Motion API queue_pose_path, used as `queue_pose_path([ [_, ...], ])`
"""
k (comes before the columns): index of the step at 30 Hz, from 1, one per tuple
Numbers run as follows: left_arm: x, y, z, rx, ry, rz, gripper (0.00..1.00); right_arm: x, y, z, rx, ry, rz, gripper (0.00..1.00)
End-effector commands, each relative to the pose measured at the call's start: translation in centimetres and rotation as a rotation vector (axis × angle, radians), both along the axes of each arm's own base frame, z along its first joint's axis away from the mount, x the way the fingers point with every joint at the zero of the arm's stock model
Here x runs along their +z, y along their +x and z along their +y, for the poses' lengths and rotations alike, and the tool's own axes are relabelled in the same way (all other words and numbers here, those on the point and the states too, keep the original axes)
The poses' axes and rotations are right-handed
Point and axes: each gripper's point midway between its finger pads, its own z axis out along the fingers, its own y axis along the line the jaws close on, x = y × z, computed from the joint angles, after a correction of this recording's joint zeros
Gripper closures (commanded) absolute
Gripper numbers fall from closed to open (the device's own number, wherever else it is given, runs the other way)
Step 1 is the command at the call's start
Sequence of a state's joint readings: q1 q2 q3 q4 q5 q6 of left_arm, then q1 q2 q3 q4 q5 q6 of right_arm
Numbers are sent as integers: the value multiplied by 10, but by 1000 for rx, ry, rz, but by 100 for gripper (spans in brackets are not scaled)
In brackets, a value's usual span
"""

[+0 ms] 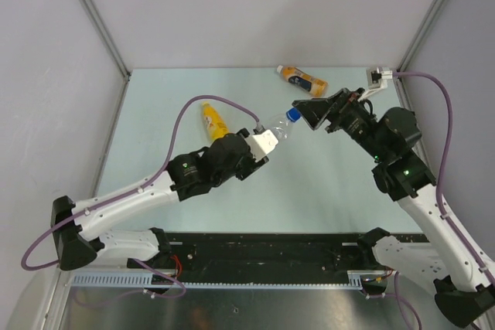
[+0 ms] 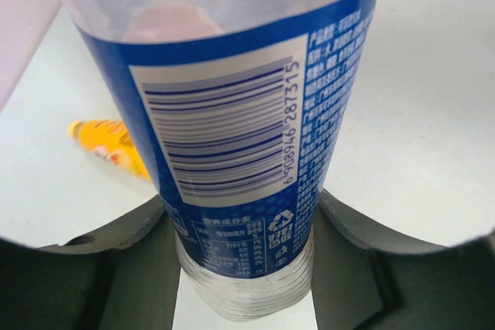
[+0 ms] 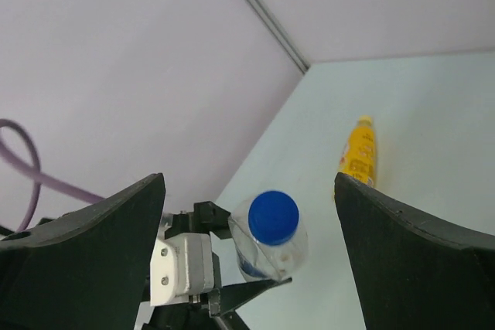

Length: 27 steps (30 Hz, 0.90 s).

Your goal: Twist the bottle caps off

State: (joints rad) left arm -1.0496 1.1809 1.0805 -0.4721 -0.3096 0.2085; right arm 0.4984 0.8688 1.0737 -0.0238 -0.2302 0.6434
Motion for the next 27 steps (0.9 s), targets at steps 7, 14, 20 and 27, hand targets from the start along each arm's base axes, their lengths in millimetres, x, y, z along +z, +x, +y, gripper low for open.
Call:
queue_pose_path([
  [7, 25, 42, 37, 354, 74, -200, 100, -22, 30, 16, -42, 49, 147, 6],
  [14, 25, 53, 59, 498, 156, -272, 100, -34, 42, 43, -10, 62, 183, 12],
  [20, 24, 55, 62, 523, 183, -287, 100, -40, 52, 56, -4, 75, 204, 22],
  [27, 23, 55, 62, 520, 190, -288, 100, -45, 62, 61, -16, 78, 228, 34],
])
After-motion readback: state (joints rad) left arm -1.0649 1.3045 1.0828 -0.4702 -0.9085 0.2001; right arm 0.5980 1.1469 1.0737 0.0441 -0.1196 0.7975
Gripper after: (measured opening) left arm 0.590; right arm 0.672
